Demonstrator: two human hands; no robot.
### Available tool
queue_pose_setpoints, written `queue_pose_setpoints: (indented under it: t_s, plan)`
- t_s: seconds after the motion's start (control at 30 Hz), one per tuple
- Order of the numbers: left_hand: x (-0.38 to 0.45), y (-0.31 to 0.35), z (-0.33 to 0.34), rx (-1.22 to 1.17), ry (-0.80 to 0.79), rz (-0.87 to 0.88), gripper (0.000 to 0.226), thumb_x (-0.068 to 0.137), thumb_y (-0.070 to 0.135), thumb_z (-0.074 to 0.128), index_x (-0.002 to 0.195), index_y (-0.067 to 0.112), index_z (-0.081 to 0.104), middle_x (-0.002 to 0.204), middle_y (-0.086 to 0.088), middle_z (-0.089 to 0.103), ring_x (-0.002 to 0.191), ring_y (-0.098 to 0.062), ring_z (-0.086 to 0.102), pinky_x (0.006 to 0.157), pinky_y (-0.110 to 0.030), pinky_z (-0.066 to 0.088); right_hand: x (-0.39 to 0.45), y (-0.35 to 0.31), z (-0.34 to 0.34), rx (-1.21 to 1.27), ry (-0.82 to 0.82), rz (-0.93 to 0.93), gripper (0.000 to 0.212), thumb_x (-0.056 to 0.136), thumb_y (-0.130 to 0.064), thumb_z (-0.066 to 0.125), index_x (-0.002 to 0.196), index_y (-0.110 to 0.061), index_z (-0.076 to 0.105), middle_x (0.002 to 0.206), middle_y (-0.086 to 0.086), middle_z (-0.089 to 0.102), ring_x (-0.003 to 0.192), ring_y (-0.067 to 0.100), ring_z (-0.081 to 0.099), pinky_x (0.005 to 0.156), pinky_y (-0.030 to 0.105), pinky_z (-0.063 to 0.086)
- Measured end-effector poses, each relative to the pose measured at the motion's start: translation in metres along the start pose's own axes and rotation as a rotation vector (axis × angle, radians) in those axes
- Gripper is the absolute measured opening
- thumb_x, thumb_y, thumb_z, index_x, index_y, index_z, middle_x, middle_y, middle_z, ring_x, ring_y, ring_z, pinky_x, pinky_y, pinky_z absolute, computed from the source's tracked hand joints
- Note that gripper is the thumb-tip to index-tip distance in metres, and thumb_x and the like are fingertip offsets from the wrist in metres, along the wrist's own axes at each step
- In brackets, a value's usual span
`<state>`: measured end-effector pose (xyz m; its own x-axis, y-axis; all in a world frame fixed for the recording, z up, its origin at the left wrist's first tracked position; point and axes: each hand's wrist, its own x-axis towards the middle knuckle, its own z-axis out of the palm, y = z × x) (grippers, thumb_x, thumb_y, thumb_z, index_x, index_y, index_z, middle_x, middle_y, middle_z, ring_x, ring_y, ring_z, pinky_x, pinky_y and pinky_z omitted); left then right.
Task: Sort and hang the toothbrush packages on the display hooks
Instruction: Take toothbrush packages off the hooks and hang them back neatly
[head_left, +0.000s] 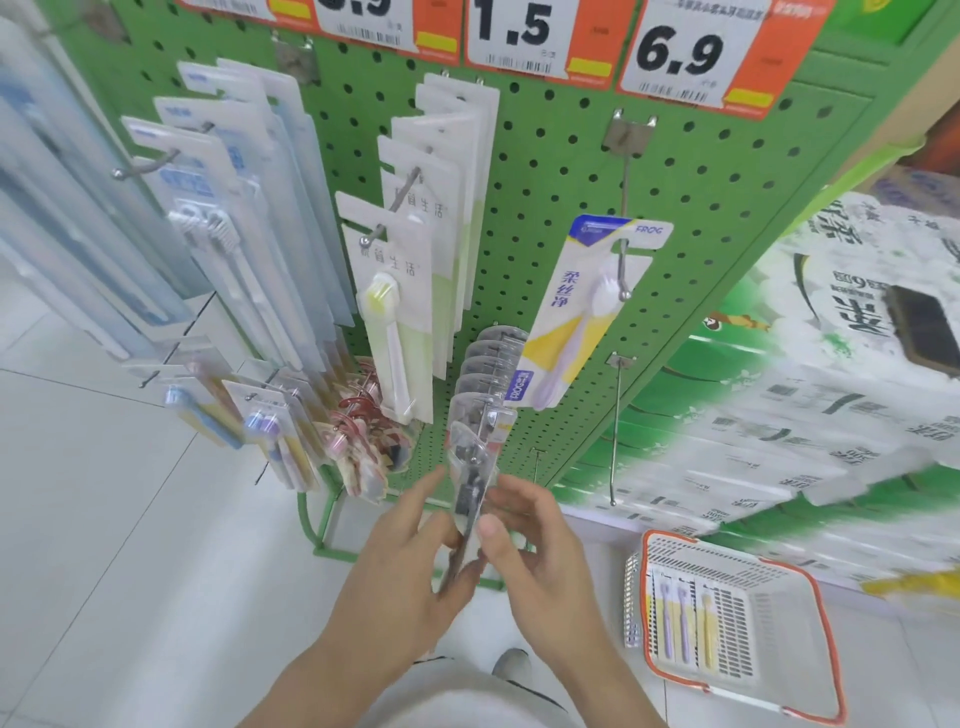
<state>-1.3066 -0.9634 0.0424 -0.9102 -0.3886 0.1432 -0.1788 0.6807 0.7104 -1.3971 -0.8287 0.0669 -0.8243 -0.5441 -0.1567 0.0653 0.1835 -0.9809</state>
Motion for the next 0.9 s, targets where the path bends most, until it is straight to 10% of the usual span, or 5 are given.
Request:
queue_pose_setpoints:
  t_s: [0.13,0.33,0.57,0.73,0.9]
  plan:
    - [-0.001,0.002,-0.001,0.025,-0.091,-0.012,0.028,0.08,0.052,0.054,0.085,0.024,0.055,0.161,0.004,0.034,0.129,-0.018,0.054,0.093,-0.028,0.043,0.001,0.003,0.006,0.038,-0.07,0.031,0.058,0.08,-0.048,0.079,0.129,-0.025,0.059,0.122,-0.009,0.07,0.117,0.009,0.065,0.076,0.026,0.059]
    - [0.0,0.004,-0.011,-0.047,-0.059,-0.07,0.054,0.073,0.09,0.046,0.086,0.039,0.058,0.15,0.034,0.035,0.126,0.002,0.047,0.1,-0.026,0.039,0.009,0.004,0.005,0.01,-0.014,-0.058,0.018,0.101,-0.019,0.059,0.111,-0.025,0.072,0.092,-0.009,0.077,0.083,0.007,0.07,0.074,0.024,0.052]
    - [0.008,0.0,-0.018,-0.168,0.039,-0.179,0.042,0.094,0.043,0.064,0.131,0.05,0.044,0.13,0.04,0.049,0.122,0.018,0.044,0.097,-0.009,0.038,0.024,0.028,0.01,0.144,0.004,0.02,0.03,0.09,-0.047,0.066,0.107,-0.023,0.074,0.088,0.025,0.072,0.075,0.047,0.067,0.074,0.069,0.053]
    - [0.024,-0.002,-0.018,-0.125,0.032,-0.137,0.042,0.097,0.033,0.064,0.137,0.037,0.052,0.134,0.026,0.051,0.122,0.02,0.041,0.095,0.003,0.028,0.032,0.04,0.014,0.119,0.027,0.071,0.022,0.103,-0.013,0.055,0.109,-0.024,0.074,0.095,0.012,0.078,0.091,0.042,0.072,0.083,0.064,0.055]
    - [0.035,-0.001,-0.012,-0.098,0.02,-0.1,0.042,0.096,0.027,0.065,0.136,0.031,0.055,0.125,0.031,0.045,0.114,0.022,0.04,0.095,0.004,0.024,0.039,0.044,0.017,0.059,0.022,0.1,0.019,0.102,-0.024,0.055,0.109,-0.031,0.072,0.096,0.011,0.077,0.089,0.044,0.07,0.083,0.064,0.055]
